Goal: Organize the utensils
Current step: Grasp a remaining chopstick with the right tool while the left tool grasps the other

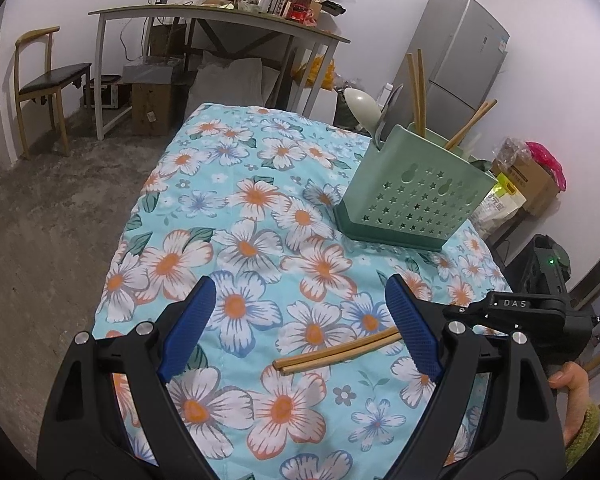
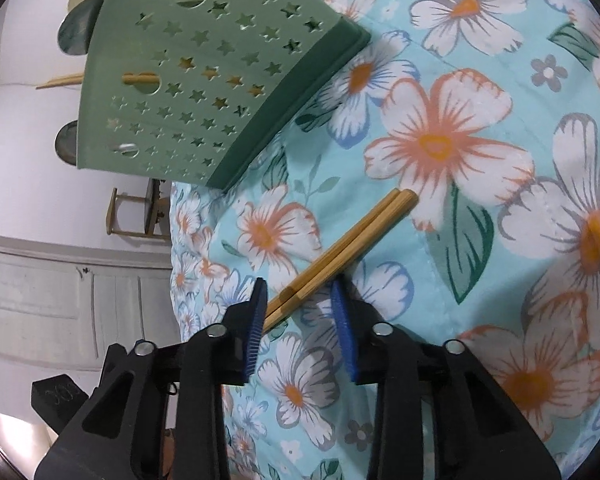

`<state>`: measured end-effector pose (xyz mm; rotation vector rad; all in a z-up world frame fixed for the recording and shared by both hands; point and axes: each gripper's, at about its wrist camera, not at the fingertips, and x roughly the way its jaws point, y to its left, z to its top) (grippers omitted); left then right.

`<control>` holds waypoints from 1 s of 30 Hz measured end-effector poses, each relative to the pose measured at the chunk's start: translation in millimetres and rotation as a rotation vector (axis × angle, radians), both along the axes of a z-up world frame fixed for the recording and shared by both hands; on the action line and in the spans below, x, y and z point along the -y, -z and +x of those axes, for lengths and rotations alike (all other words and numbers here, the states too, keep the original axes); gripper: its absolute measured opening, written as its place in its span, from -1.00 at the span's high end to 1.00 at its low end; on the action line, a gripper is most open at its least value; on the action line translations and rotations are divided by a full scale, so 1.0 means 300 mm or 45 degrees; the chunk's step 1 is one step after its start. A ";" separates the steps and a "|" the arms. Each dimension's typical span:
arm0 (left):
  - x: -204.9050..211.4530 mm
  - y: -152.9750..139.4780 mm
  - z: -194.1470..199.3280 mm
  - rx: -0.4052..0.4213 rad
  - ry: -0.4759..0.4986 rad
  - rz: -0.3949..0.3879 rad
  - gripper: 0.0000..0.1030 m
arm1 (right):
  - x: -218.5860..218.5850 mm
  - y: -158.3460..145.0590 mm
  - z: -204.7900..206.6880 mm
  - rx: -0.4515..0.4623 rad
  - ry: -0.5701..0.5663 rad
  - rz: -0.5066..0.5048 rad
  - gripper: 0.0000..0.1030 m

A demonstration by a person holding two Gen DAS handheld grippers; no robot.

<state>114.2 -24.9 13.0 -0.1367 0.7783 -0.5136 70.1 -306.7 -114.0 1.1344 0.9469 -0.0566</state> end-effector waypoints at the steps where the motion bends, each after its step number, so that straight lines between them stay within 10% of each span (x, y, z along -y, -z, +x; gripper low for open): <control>1: 0.001 -0.001 0.001 0.003 0.001 0.000 -0.60 | 0.003 0.002 -0.002 -0.003 0.003 -0.001 0.52; 20: 0.077 -0.029 -0.012 0.030 0.110 0.045 -0.60 | 0.068 -0.066 -0.088 0.044 -0.153 0.021 0.75; 30: 0.313 -0.009 0.013 -0.067 0.638 0.092 0.02 | 0.094 -0.050 -0.193 0.024 -0.136 0.061 0.75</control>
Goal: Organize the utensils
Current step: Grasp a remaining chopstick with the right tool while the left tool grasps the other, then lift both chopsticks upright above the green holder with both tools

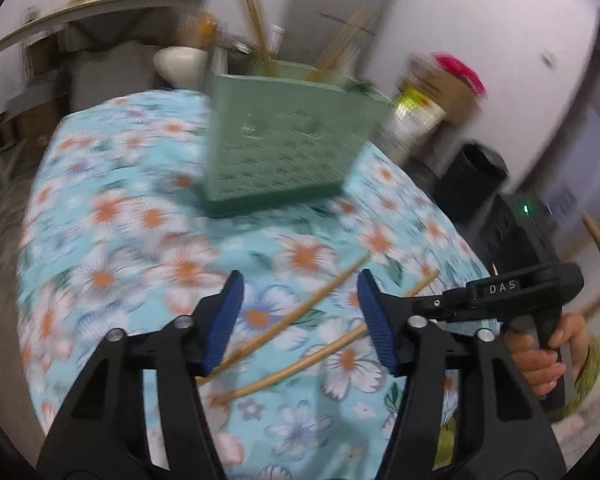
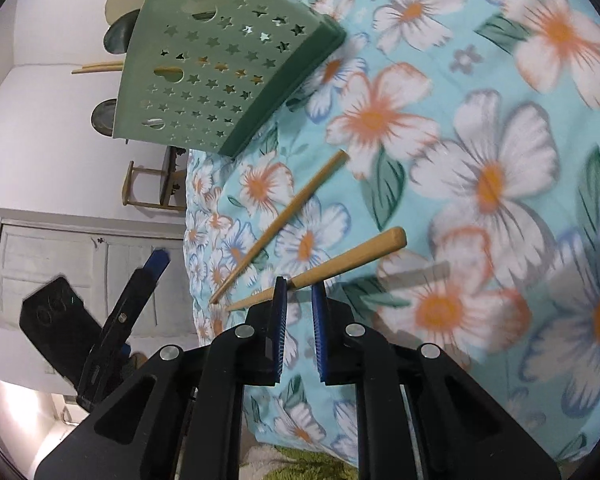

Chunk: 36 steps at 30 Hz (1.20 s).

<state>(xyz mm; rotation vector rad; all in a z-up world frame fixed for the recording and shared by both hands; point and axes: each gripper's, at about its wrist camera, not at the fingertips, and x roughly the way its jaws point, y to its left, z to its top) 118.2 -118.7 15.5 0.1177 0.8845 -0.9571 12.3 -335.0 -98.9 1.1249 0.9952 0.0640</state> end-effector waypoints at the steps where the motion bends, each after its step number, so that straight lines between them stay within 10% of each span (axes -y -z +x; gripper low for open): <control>1: 0.035 0.007 0.003 -0.003 0.058 0.018 0.11 | -0.003 0.000 -0.006 0.001 0.004 -0.002 0.75; 13: 0.322 0.175 0.040 -0.102 0.457 0.275 0.41 | -0.009 0.030 -0.028 -0.014 0.061 -0.005 0.75; 16: 0.358 0.214 0.051 -0.131 0.477 0.318 0.67 | -0.001 0.033 -0.036 -0.018 0.070 0.003 0.75; 36: 0.421 0.240 0.043 -0.092 0.527 0.411 0.78 | 0.013 0.031 -0.044 -0.014 0.098 0.004 0.75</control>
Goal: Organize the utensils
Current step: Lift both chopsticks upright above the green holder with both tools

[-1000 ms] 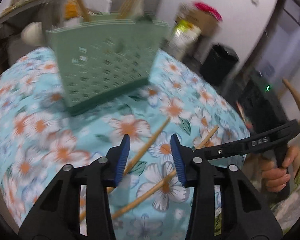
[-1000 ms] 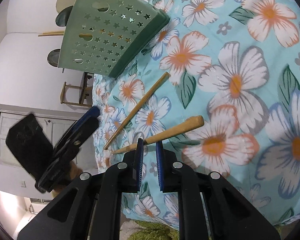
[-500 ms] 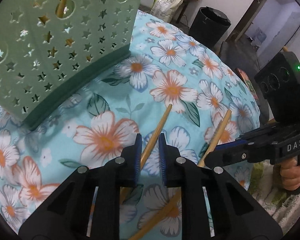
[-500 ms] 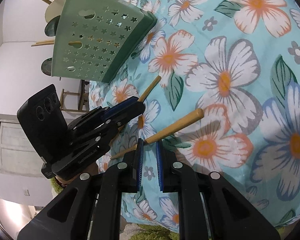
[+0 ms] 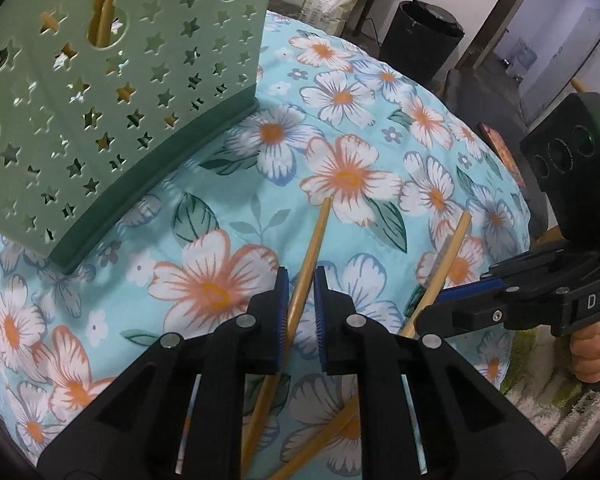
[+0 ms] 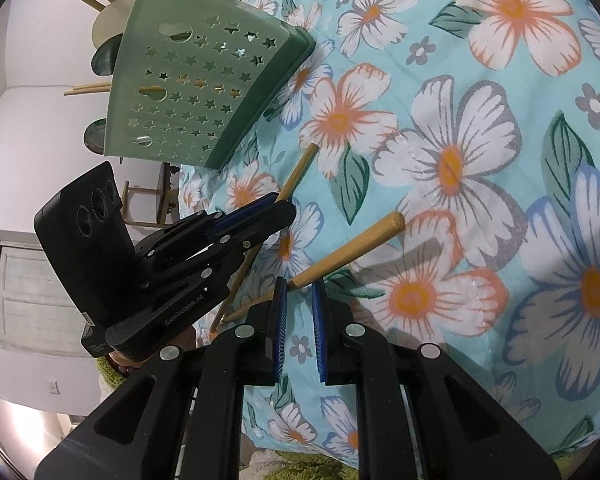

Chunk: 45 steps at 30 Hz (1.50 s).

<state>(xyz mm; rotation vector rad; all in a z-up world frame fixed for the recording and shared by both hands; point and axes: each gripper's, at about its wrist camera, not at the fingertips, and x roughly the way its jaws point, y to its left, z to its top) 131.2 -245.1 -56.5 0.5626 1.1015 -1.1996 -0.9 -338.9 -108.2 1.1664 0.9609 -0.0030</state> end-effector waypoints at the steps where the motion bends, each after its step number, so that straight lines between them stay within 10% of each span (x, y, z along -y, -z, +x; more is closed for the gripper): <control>1: 0.001 0.000 0.001 0.002 0.000 -0.001 0.78 | -0.002 -0.002 -0.002 0.002 0.002 -0.002 0.75; 12: -0.042 -0.038 0.040 -0.062 -0.118 -0.092 0.90 | -0.003 -0.126 -0.044 0.102 0.016 -0.142 0.80; 27: -0.281 -0.341 0.036 -0.015 -0.341 -0.439 0.90 | -0.056 -0.411 -0.064 0.307 -0.015 -0.596 0.86; 39: -0.448 -0.620 0.009 0.277 -0.635 -0.874 0.90 | -0.131 -0.521 -0.062 0.393 -0.049 -0.821 0.88; 45: -0.424 -0.491 0.088 0.154 -0.734 -0.710 0.90 | -0.137 -0.518 -0.054 0.392 -0.061 -0.831 0.88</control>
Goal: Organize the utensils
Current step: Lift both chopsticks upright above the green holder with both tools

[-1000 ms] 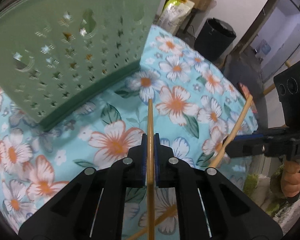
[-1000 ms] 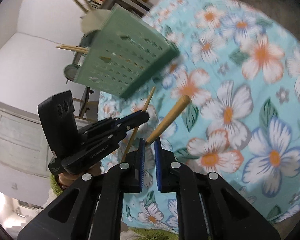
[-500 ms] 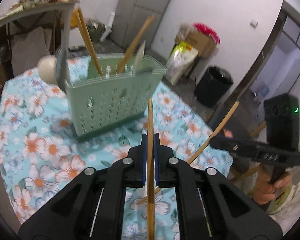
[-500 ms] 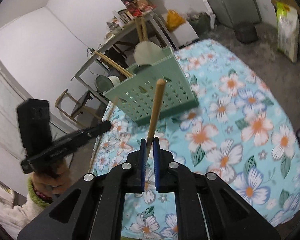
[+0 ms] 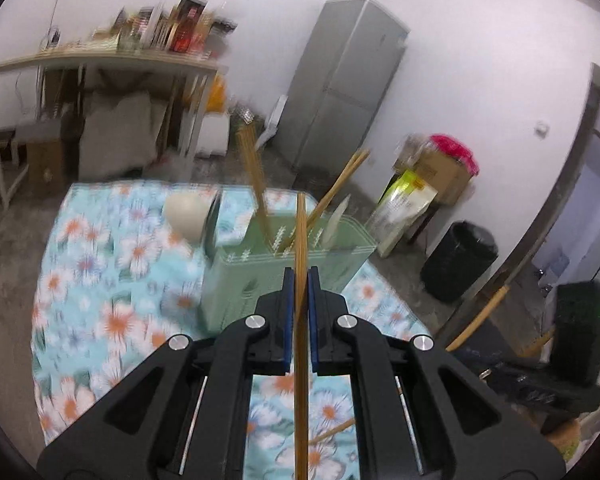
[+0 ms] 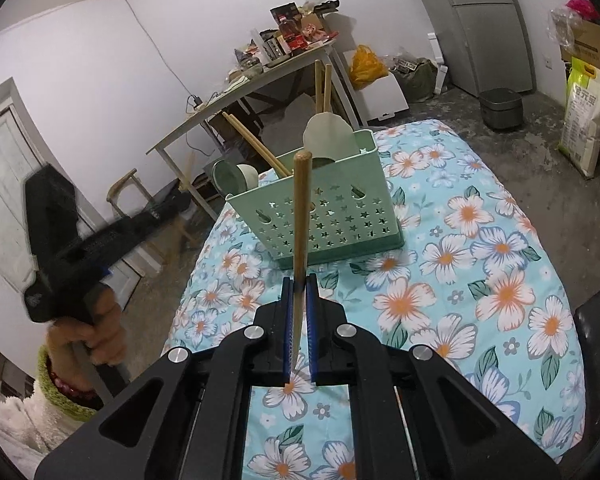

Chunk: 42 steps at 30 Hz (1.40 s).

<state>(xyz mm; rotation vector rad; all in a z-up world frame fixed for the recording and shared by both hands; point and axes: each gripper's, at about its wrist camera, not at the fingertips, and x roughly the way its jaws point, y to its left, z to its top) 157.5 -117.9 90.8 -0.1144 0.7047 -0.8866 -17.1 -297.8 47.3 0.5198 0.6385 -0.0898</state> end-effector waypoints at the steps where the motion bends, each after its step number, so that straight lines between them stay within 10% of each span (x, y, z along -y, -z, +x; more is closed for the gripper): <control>1: -0.001 0.020 0.011 -0.026 -0.010 0.008 0.90 | 0.003 0.004 0.001 -0.002 0.000 0.003 0.88; 13: -0.065 0.038 -0.012 -0.055 -0.041 -0.029 0.90 | 0.012 0.022 0.013 -0.014 0.005 0.032 0.88; 31: -0.095 -0.438 -0.043 0.413 -0.182 -0.432 0.90 | 0.003 -0.114 -0.002 0.158 -0.050 -0.035 0.88; 42: 0.144 -0.356 0.073 0.541 -0.227 -0.252 0.90 | 0.050 -0.107 -0.006 0.158 -0.045 -0.012 0.88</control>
